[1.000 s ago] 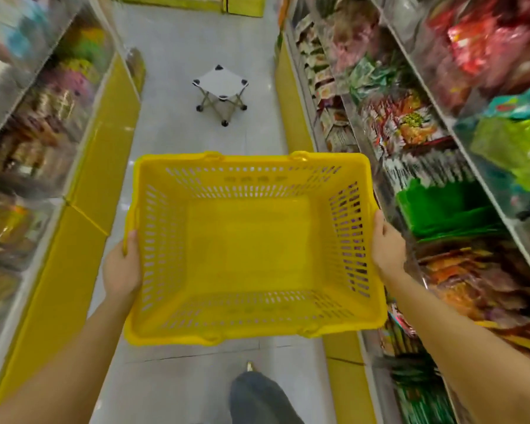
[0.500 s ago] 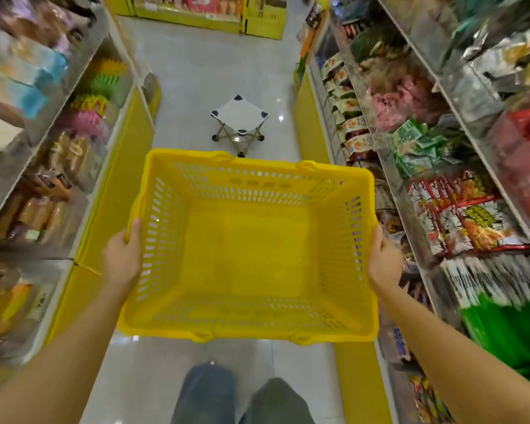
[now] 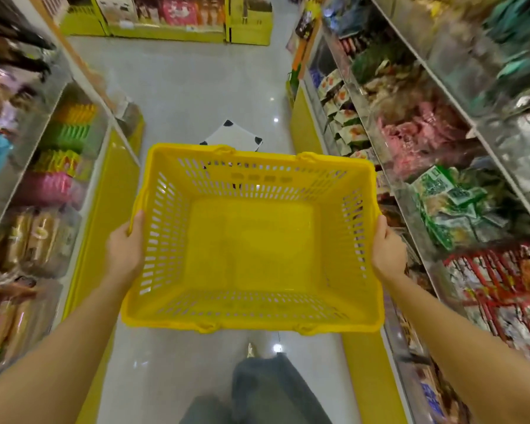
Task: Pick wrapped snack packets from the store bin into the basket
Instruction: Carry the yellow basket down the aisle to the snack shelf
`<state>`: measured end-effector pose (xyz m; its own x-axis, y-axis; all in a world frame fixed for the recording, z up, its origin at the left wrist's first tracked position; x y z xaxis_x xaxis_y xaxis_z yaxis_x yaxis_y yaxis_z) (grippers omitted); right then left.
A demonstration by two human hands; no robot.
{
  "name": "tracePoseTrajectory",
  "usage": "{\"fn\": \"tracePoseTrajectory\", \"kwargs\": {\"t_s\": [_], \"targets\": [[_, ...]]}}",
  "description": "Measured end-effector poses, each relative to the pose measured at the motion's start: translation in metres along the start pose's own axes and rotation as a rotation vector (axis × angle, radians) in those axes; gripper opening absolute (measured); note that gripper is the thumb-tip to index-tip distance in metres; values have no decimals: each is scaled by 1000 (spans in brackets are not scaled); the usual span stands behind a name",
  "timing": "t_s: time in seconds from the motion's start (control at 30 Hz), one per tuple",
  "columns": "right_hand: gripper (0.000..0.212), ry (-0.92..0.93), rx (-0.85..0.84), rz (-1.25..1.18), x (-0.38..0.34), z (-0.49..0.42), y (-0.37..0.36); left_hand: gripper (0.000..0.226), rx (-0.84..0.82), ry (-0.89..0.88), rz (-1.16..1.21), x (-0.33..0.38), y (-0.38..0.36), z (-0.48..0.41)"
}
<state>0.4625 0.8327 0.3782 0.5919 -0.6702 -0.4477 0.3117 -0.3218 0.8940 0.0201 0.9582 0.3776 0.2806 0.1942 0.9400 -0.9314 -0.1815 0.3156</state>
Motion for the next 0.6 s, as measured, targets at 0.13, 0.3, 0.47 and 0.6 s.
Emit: {"fn": "tracePoseTrajectory", "kwargs": {"t_s": [0.13, 0.3, 0.47, 0.6], "targets": [[63, -6, -12, 13, -44, -56, -20, 43, 2, 6, 13, 16, -25, -61], [66, 27, -83, 32, -105, -125, -56, 46, -7, 72, 61, 21, -45, -148], [63, -7, -51, 90, -168, -187, -83, 55, 8, 87, 75, 31, -67, -252], [64, -38, -51, 71, -208, -239, -98, 57, -27, 105, 84, 48, -97, -333]]}}
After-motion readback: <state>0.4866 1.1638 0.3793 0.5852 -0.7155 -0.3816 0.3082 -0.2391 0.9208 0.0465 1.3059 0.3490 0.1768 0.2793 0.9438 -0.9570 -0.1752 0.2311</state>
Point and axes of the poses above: each hand's wrist, its own z-axis away from the middle knuckle, its own y-axis out of the back of the hand, x = y × z, the point moved 4 cm from there along -z, towards the middle knuckle, and after that the axes turned 14 degrees about z, right-handed, at the moved point
